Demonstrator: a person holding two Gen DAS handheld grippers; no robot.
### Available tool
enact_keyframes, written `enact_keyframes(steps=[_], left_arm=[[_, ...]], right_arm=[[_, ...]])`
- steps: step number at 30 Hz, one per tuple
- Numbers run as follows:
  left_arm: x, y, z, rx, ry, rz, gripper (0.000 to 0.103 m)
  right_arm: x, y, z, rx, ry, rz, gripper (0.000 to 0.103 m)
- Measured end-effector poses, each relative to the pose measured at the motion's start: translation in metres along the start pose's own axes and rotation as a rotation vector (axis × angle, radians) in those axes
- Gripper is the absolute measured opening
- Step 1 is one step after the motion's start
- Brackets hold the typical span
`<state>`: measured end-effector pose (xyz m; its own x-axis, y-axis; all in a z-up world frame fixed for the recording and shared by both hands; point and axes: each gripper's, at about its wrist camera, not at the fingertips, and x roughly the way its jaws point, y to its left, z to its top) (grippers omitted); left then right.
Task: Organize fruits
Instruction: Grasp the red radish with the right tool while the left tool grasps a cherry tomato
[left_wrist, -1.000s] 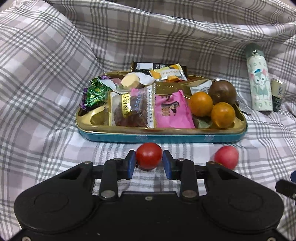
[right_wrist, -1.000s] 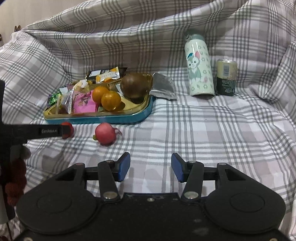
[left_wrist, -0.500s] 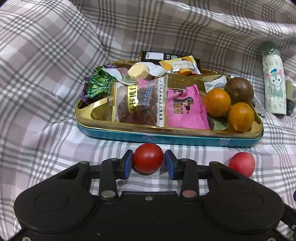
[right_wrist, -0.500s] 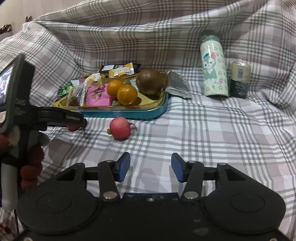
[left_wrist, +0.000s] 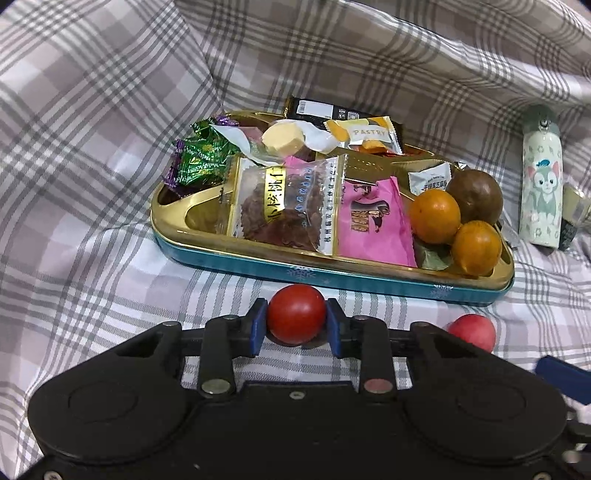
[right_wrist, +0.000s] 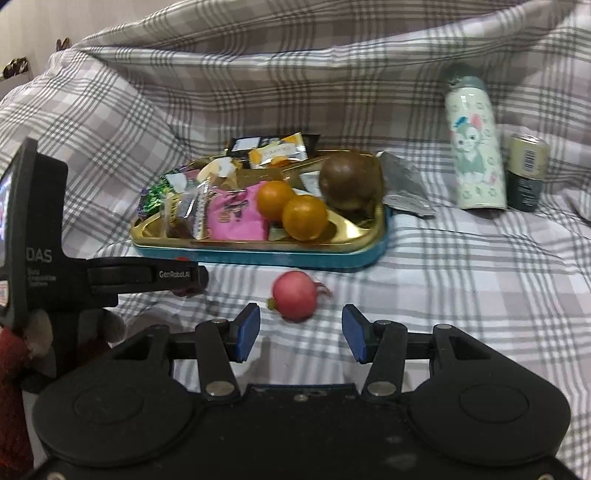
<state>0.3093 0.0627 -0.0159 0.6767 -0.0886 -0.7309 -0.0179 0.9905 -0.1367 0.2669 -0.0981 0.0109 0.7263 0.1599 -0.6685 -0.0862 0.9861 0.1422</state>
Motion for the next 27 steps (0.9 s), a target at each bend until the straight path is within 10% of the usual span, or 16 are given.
enact_keyframes(steps=[27], left_arm=[[-0.001, 0.006, 0.002, -0.032, 0.029, -0.029, 0.042]], right_arm=[[0.022, -0.004, 0.002, 0.023, -0.025, -0.162, 0.046]])
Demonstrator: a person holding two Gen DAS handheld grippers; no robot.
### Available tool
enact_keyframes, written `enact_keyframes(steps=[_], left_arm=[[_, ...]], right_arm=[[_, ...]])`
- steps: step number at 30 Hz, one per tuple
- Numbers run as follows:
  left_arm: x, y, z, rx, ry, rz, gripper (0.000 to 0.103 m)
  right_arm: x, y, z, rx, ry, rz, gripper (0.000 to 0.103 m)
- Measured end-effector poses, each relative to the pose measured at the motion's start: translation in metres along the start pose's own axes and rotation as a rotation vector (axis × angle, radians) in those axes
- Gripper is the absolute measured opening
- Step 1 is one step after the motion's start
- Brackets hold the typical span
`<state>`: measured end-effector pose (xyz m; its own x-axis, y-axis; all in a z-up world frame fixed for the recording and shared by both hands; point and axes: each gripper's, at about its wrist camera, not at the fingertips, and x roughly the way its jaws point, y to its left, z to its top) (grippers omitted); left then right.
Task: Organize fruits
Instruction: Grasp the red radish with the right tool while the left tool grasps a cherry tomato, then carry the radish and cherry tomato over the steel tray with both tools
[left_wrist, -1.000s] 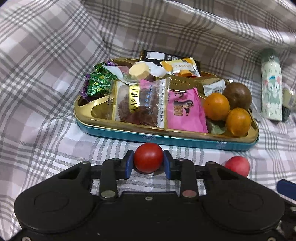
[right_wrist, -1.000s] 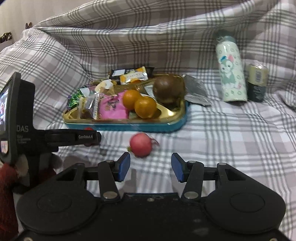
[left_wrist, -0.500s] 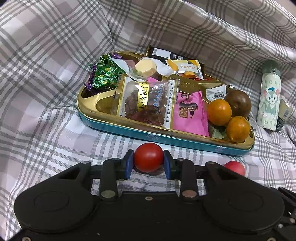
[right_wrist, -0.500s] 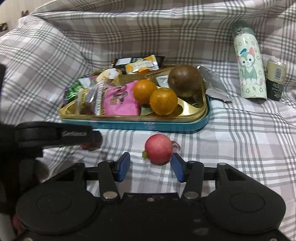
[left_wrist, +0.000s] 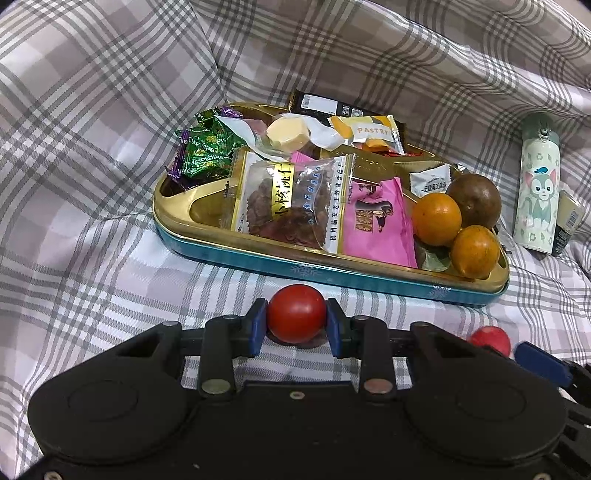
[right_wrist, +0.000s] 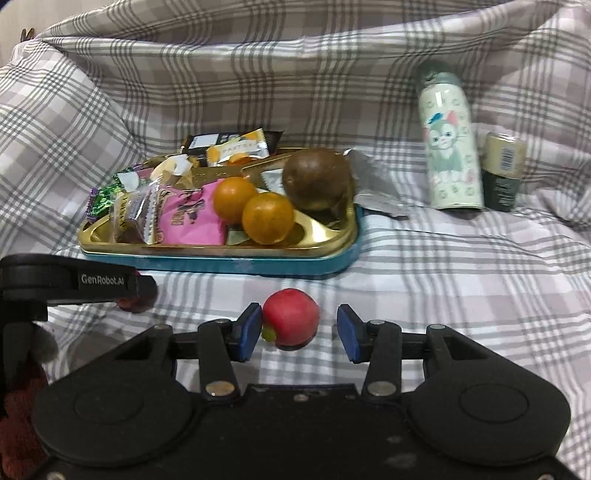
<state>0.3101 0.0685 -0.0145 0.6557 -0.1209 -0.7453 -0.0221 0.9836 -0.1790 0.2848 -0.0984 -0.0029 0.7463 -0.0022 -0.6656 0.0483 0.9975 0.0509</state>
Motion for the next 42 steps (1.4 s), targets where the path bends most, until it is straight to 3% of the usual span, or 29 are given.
enact_keyframes(steps=[7, 17, 20, 22, 36, 42], left_arm=[[0.000, 0.000, 0.000, 0.002, 0.001, -0.001, 0.042], [0.000, 0.001, 0.000, 0.011, -0.001, -0.003, 0.042], [0.000, 0.000, 0.000, 0.020, -0.004, -0.003, 0.042], [0.000, 0.000, -0.001, 0.025, -0.006, -0.001, 0.042], [0.000, -0.005, -0.003, 0.068, -0.018, 0.023, 0.043], [0.002, -0.013, -0.007, 0.118, -0.036, 0.057, 0.041]], right_arm=[[-0.007, 0.004, -0.007, -0.035, -0.019, -0.042, 0.046], [0.016, 0.021, -0.001, -0.074, -0.010, -0.035, 0.046], [0.018, 0.021, -0.003, -0.081, -0.024, -0.034, 0.037], [0.016, 0.020, -0.004, -0.089, -0.029, -0.026, 0.037], [-0.027, -0.009, -0.015, -0.083, -0.107, -0.002, 0.037], [-0.025, -0.021, -0.018, -0.057, -0.075, 0.019, 0.037]])
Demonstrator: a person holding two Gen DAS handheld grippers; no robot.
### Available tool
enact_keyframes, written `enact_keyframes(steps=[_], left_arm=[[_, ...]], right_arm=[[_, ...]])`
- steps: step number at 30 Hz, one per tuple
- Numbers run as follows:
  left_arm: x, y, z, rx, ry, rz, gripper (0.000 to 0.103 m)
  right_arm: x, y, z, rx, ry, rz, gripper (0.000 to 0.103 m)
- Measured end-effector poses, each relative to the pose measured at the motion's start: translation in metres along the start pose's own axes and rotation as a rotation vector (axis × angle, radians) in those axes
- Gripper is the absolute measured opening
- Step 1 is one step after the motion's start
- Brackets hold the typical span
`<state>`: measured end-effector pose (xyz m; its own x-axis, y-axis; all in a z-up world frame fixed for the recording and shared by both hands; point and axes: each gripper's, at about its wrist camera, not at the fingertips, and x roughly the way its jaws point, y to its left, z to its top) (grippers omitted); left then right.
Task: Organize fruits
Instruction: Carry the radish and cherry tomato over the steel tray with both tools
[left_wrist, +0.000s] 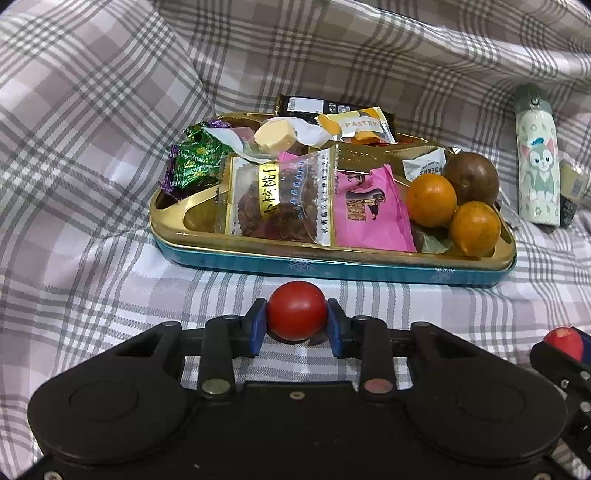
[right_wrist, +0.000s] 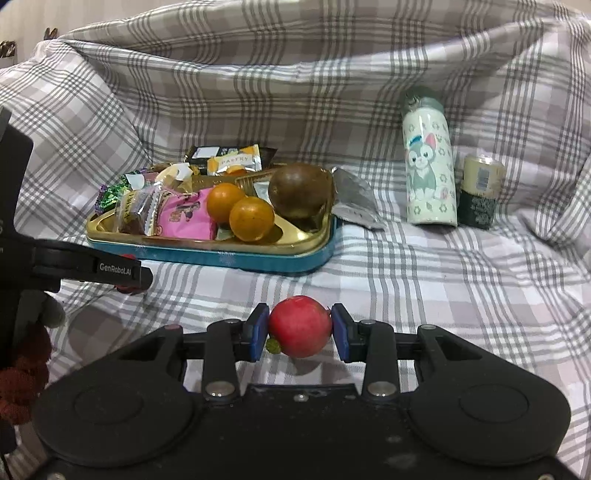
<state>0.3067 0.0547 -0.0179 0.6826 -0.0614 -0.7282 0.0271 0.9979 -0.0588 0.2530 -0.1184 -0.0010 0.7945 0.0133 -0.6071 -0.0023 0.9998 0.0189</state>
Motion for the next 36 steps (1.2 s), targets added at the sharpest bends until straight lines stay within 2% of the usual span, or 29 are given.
enact_keyframes(steps=[5, 8, 16, 21, 27, 36], left_arm=[[0.000, -0.005, -0.001, 0.021, -0.021, 0.009, 0.041], [-0.006, -0.006, -0.002, 0.008, -0.026, -0.024, 0.041], [-0.055, -0.040, -0.025, 0.094, -0.057, -0.065, 0.041], [-0.103, -0.061, -0.040, 0.107, -0.053, -0.113, 0.041], [-0.169, -0.080, -0.063, 0.147, -0.107, -0.147, 0.041], [-0.224, -0.075, -0.115, 0.135, -0.094, -0.118, 0.041]], right_arm=[[0.003, -0.009, -0.002, 0.046, 0.036, 0.009, 0.037], [0.001, -0.014, -0.002, 0.071, 0.041, 0.010, 0.037], [-0.021, -0.026, 0.006, 0.107, 0.020, 0.013, 0.038], [-0.069, -0.040, -0.002, 0.116, -0.009, 0.011, 0.038], [-0.133, -0.050, -0.023, 0.091, -0.068, -0.015, 0.038], [-0.215, -0.044, -0.066, 0.054, -0.134, -0.012, 0.038]])
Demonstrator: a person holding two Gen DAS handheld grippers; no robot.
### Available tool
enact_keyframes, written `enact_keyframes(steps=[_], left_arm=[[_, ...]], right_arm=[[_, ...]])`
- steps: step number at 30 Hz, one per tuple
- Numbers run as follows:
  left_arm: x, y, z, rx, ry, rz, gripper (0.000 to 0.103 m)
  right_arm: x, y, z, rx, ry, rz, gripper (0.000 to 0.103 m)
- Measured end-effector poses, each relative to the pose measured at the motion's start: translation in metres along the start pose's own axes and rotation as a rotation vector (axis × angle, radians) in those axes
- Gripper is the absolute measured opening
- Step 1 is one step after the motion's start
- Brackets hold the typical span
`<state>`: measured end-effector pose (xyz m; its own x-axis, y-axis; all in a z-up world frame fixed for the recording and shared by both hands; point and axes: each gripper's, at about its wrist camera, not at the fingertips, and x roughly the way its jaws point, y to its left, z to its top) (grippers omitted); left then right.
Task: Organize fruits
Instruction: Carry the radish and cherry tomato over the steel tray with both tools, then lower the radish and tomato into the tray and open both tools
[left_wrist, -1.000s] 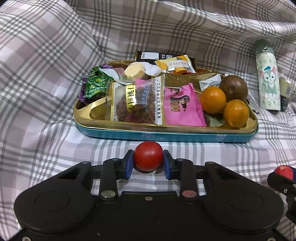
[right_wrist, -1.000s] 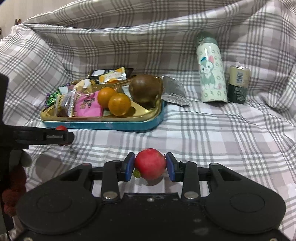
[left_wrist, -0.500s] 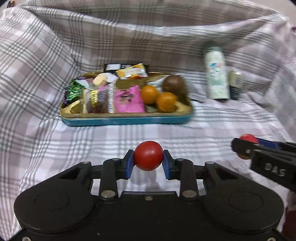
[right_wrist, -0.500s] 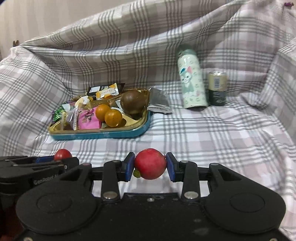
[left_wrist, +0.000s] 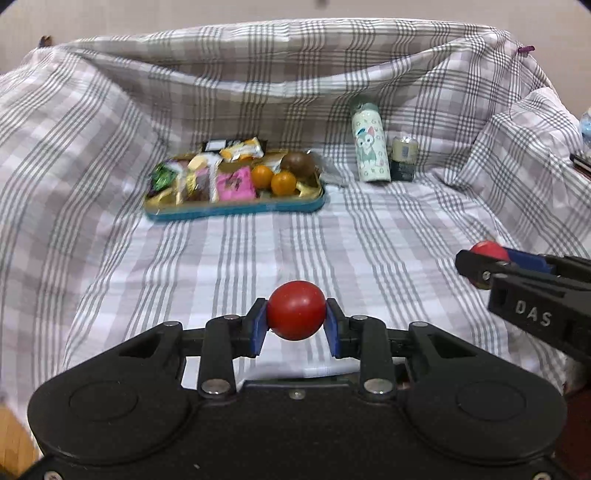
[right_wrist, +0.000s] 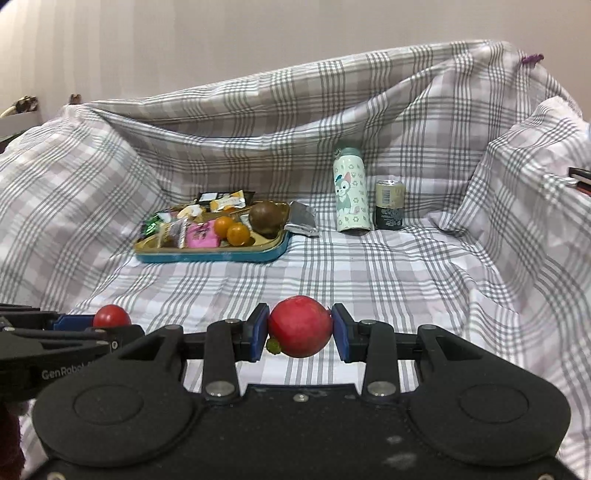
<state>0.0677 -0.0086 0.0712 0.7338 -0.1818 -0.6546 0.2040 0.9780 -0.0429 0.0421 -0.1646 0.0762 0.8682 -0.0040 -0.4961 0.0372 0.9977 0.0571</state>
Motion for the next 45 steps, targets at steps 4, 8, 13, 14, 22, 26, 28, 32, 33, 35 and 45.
enact_keyframes(steps=[4, 8, 13, 14, 22, 26, 28, 32, 33, 35, 45], left_arm=[[-0.014, 0.003, -0.026, -0.022, 0.041, 0.001, 0.041], [-0.021, 0.002, -0.053, -0.006, 0.069, 0.031, 0.041], [-0.022, 0.006, -0.080, -0.018, 0.063, 0.013, 0.041], [-0.023, 0.006, -0.084, -0.012, 0.050, 0.019, 0.041], [-0.023, 0.011, -0.104, -0.023, -0.003, 0.021, 0.041], [-0.022, 0.013, -0.108, -0.028, -0.010, 0.020, 0.041], [-0.021, 0.013, -0.109, -0.029, -0.014, 0.016, 0.041], [-0.022, 0.010, -0.110, -0.017, -0.030, 0.031, 0.041], [-0.022, 0.009, -0.110, -0.014, -0.037, 0.034, 0.041], [-0.023, 0.008, -0.109, -0.009, -0.047, 0.040, 0.041], [-0.020, 0.010, -0.110, -0.020, -0.025, 0.039, 0.041]], right_arm=[[-0.027, 0.005, -0.023, -0.013, 0.011, 0.006, 0.038], [-0.044, 0.003, -0.049, 0.008, 0.056, 0.004, 0.038], [-0.052, -0.002, -0.082, 0.028, 0.109, 0.001, 0.038], [-0.054, -0.003, -0.087, 0.025, 0.105, -0.005, 0.038], [-0.062, -0.009, -0.111, -0.004, 0.066, -0.020, 0.038], [-0.063, -0.006, -0.113, -0.030, 0.056, 0.011, 0.038], [-0.060, -0.004, -0.114, -0.036, 0.071, 0.028, 0.038], [-0.059, -0.001, -0.117, -0.051, 0.069, 0.028, 0.038], [-0.058, 0.000, -0.117, -0.052, 0.074, 0.031, 0.038], [-0.056, 0.000, -0.118, -0.056, 0.082, 0.031, 0.038], [-0.054, -0.002, -0.118, -0.046, 0.090, 0.035, 0.039]])
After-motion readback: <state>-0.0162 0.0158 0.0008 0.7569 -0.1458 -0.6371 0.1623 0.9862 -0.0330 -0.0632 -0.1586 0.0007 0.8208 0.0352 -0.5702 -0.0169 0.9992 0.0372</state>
